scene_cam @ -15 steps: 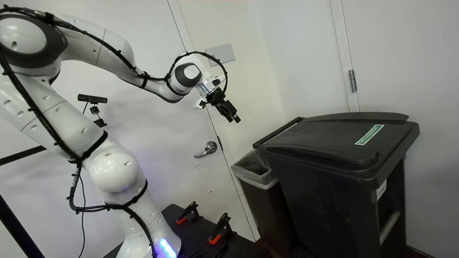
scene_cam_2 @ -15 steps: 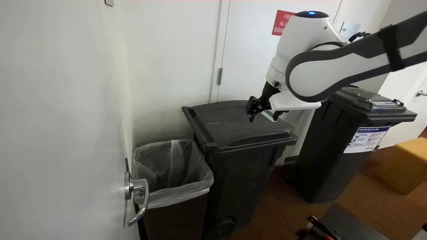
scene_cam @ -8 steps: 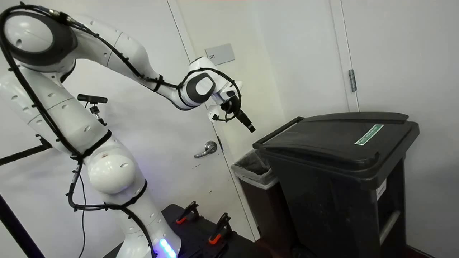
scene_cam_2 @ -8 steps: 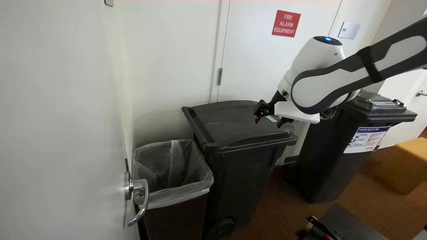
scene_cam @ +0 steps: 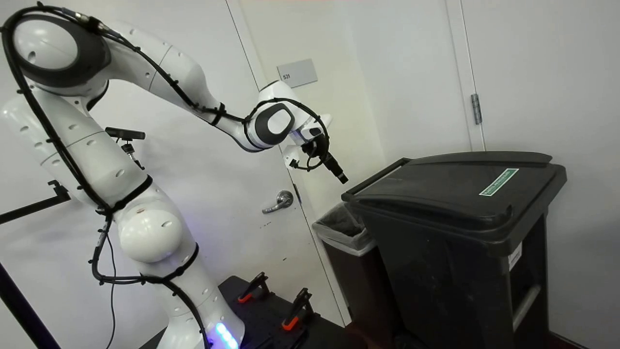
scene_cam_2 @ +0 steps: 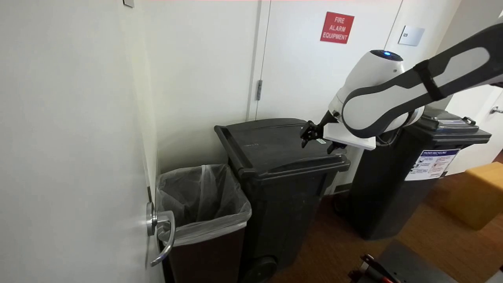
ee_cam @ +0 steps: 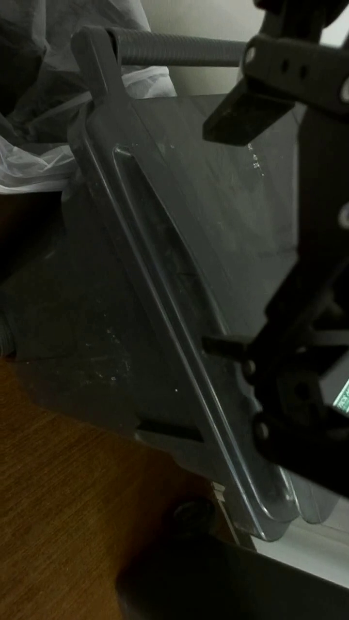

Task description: Open the black bin on the left

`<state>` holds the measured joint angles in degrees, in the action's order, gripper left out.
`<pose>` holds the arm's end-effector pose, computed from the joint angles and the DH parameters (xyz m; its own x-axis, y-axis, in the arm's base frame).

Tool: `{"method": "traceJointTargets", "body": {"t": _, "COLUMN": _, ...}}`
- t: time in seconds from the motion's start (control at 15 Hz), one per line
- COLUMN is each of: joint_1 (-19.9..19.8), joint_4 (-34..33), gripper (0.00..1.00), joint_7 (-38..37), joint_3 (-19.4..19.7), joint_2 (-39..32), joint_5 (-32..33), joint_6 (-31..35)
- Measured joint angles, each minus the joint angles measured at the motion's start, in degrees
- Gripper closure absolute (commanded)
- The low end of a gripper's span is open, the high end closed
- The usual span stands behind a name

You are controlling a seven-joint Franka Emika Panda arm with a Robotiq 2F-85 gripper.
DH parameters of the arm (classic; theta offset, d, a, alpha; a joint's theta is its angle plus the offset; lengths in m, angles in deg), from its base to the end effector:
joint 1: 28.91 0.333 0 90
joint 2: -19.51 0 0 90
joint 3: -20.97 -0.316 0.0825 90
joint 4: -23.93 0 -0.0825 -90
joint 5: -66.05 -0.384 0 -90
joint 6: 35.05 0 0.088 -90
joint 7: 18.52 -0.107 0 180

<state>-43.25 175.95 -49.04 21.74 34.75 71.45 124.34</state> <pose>0.4277 -0.1110 0.3712 0.6868 -0.6315 0.3599 -0.6288 -0.7646 -0.1415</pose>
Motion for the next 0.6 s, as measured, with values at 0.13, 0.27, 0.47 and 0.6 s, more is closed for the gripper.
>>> {"method": "traceJointTargets", "body": {"t": 0.13, "joint_1": 1.4, "joint_4": 0.0, "gripper": 0.00, "joint_7": 3.4, "joint_3": 1.9, "joint_2": -1.0, "joint_5": -6.3, "joint_6": 2.4}}
{"method": "traceJointTargets", "body": {"t": 0.27, "joint_1": 4.6, "joint_4": 0.0, "gripper": 0.00, "joint_7": 10.2, "joint_3": 6.3, "joint_2": -3.1, "joint_5": -15.5, "joint_6": 6.4}}
{"method": "traceJointTargets", "body": {"t": 0.47, "joint_1": 17.5, "joint_4": -0.9, "gripper": 0.00, "joint_7": 22.4, "joint_3": 20.4, "joint_2": -5.0, "joint_5": -31.1, "joint_6": 9.1}}
{"method": "traceJointTargets", "body": {"t": 0.6, "joint_1": 25.1, "joint_4": -2.1, "gripper": 0.00, "joint_7": 31.7, "joint_3": 28.7, "joint_2": -4.7, "joint_5": -41.3, "joint_6": 9.1}}
